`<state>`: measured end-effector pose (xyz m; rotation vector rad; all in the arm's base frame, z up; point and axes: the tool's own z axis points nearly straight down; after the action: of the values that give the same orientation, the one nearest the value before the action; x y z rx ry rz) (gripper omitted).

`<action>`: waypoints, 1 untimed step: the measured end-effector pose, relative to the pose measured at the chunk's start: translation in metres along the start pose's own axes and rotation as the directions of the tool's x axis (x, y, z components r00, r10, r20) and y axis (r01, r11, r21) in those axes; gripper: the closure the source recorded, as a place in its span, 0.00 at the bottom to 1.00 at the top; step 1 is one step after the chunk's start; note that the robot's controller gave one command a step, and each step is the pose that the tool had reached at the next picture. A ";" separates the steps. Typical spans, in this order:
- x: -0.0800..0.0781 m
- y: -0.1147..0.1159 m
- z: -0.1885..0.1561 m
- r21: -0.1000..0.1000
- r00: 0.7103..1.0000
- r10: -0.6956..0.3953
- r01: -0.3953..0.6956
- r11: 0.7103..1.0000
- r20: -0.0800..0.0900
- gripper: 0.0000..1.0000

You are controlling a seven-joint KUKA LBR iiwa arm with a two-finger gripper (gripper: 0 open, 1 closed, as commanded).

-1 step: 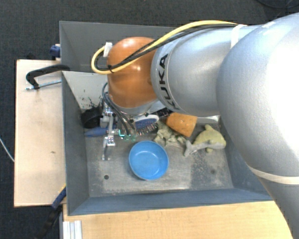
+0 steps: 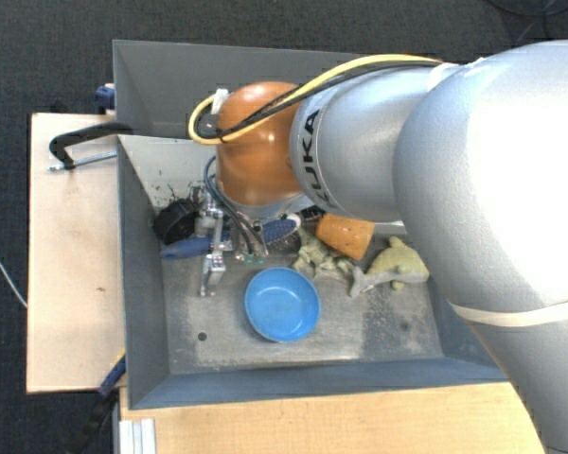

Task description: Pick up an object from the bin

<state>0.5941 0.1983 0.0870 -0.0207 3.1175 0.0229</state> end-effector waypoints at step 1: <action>0.000 0.000 -0.004 0.002 1.000 -0.002 0.002 1.000 -0.001 1.00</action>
Offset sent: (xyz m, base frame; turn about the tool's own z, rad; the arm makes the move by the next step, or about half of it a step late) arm 0.0000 0.0000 0.0000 0.0000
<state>0.5941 0.1987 0.0906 -0.0233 3.1186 0.0195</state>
